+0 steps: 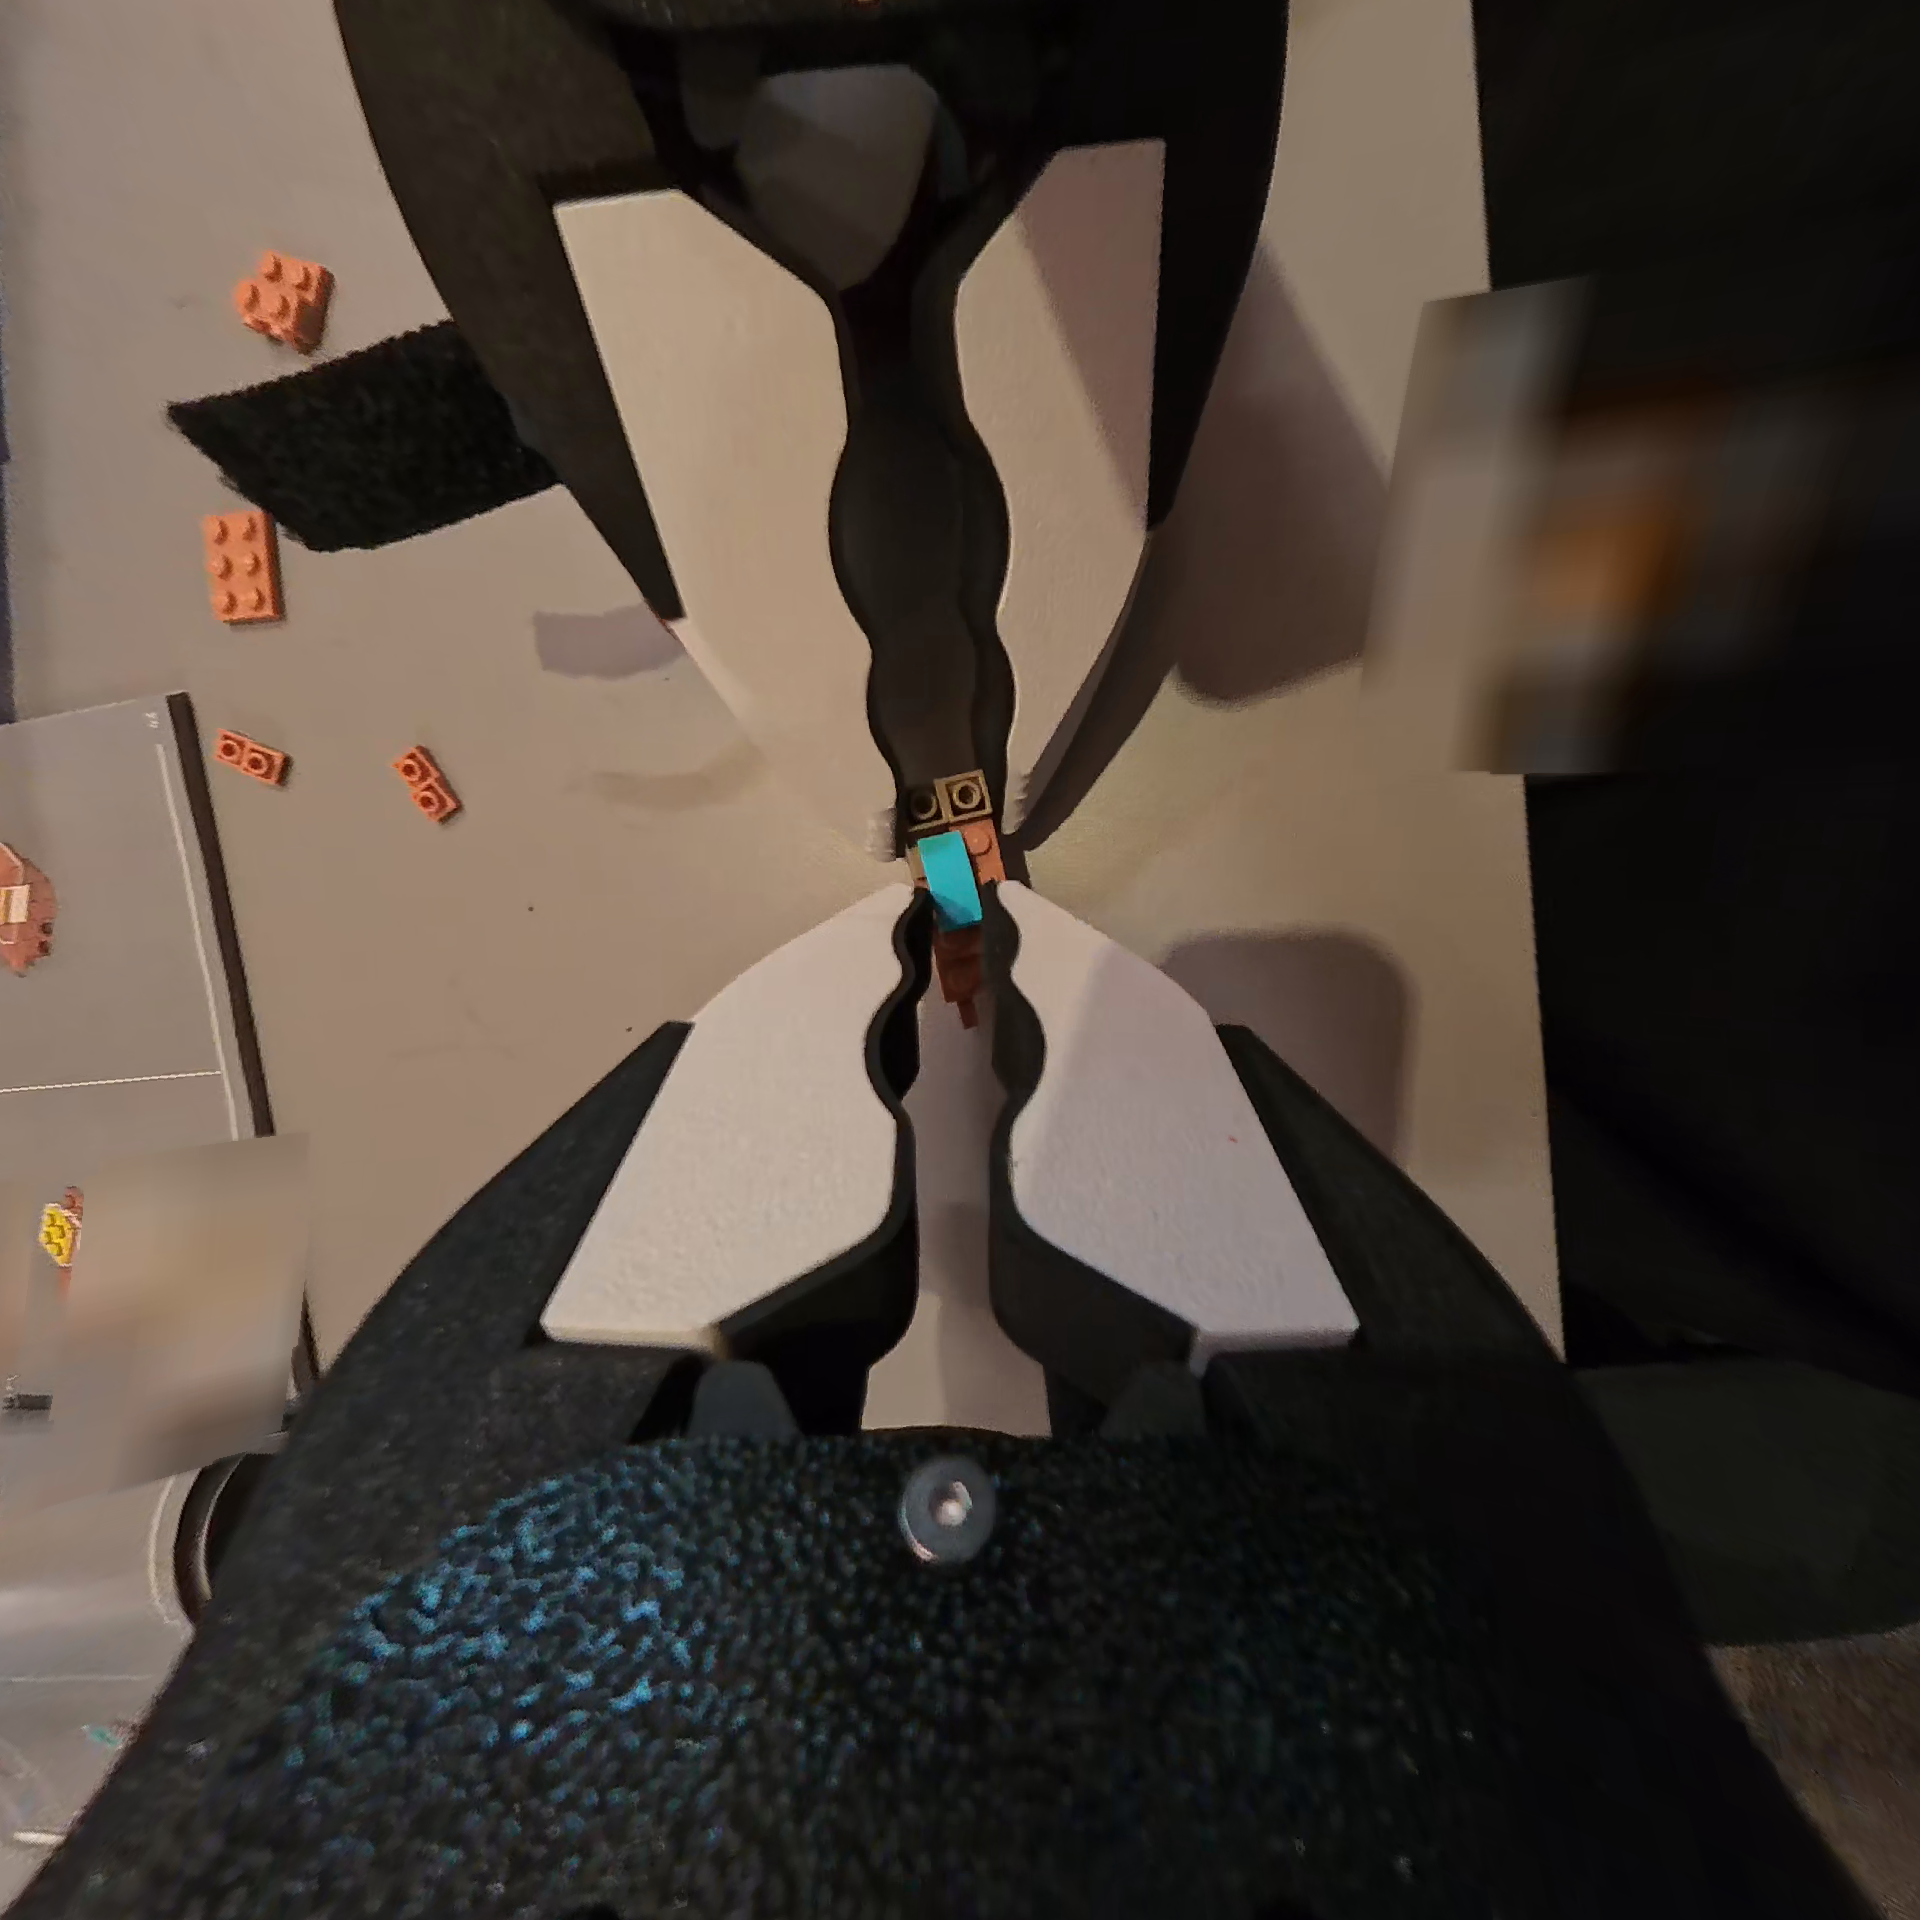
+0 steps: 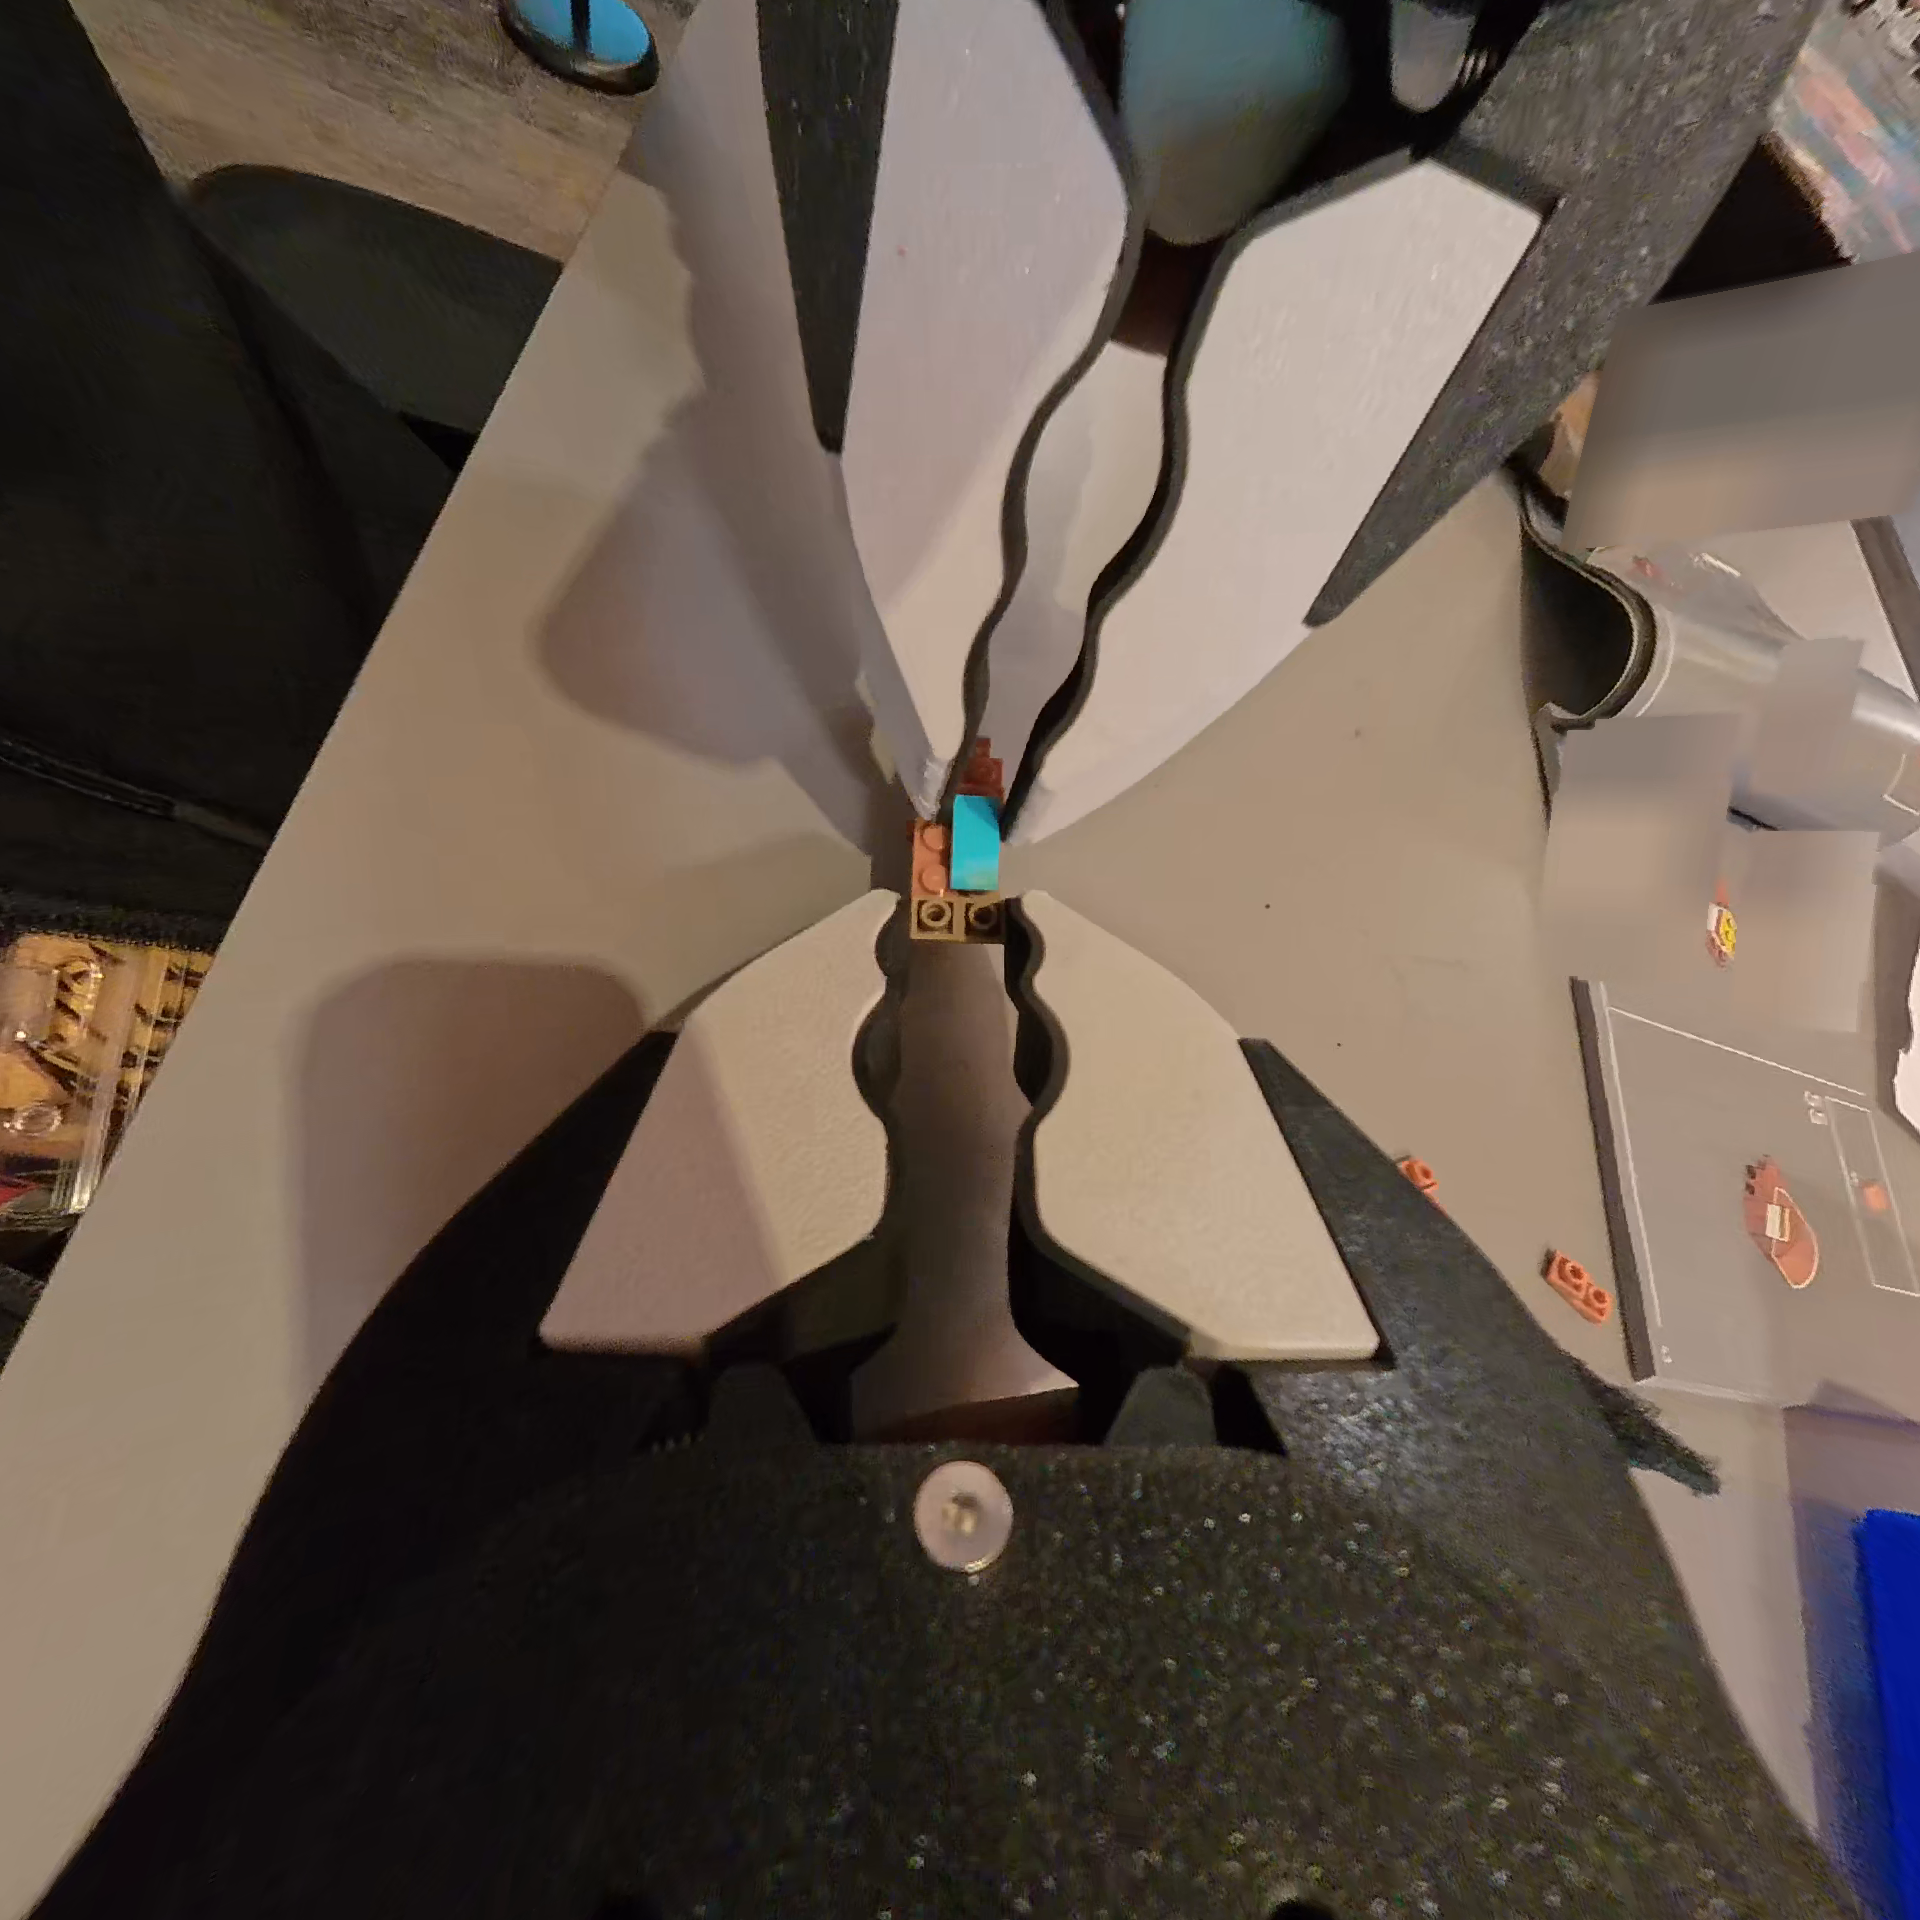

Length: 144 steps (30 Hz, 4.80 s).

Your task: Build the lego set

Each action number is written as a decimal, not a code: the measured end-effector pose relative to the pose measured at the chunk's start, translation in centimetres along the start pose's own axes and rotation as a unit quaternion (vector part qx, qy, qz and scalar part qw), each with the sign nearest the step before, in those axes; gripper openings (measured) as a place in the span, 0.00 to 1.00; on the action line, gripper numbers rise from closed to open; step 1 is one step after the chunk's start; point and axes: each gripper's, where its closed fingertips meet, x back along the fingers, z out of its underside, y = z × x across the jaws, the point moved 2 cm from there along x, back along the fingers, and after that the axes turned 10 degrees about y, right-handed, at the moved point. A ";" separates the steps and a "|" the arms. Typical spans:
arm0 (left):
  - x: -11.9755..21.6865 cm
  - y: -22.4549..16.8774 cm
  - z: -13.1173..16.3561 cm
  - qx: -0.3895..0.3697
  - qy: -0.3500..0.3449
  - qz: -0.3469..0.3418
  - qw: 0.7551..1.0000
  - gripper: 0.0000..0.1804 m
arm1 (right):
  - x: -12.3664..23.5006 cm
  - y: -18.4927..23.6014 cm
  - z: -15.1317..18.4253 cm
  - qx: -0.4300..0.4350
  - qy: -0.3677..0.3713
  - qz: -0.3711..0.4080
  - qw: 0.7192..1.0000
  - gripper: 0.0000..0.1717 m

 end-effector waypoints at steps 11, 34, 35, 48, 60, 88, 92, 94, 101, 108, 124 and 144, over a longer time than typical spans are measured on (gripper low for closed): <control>-0.8 0.2 0.1 0.004 0.006 0.016 1.000 0.04 | -0.3 0.0 0.7 -0.064 0.034 -0.052 0.996 0.11; -0.9 0.2 0.2 0.017 -0.001 0.036 0.999 0.04 | -0.6 0.1 1.0 -0.101 0.055 -0.083 0.990 0.13; -0.9 0.2 0.2 0.017 -0.001 0.037 0.999 0.04 | -0.6 0.1 1.0 -0.101 0.055 -0.083 0.990 0.12; -0.8 0.3 0.2 0.018 -0.003 0.037 0.999 0.04 | -0.5 0.2 0.8 -0.092 0.043 -0.079 0.992 0.10; -0.6 -0.2 0.1 0.014 -0.015 0.058 0.998 0.05 | -0.1 0.5 0.5 -0.065 0.025 -0.072 0.995 0.10; 0.6 -0.6 0.0 0.029 -0.057 0.098 0.993 0.06 | 0.4 0.8 0.0 -0.041 -0.004 -0.066 0.997 0.10; 0.9 -0.4 0.0 0.060 -0.073 0.114 0.989 0.07 | 0.3 0.7 0.0 -0.044 -0.002 -0.064 0.997 0.10; 0.9 -0.3 -0.1 0.069 -0.078 0.122 0.987 0.06 | 0.3 0.7 0.0 -0.043 -0.001 -0.063 0.997 0.10; 0.2 -0.6 -0.3 0.071 -0.067 0.138 0.986 0.05 | 0.3 0.8 0.0 -0.038 0.000 -0.064 0.997 0.10; 0.1 -0.5 -0.3 0.072 -0.063 0.146 0.985 0.04 | 0.3 0.9 0.0 -0.035 0.002 -0.062 0.997 0.10; 0.1 0.0 -0.2 0.080 -0.042 0.096 0.991 0.04 | 0.3 0.8 0.0 -0.039 0.000 -0.062 0.997 0.10; 0.0 -0.7 -0.3 0.053 -0.031 0.101 0.993 0.07 | 0.4 1.0 -0.1 -0.027 -0.006 -0.058 0.998 0.10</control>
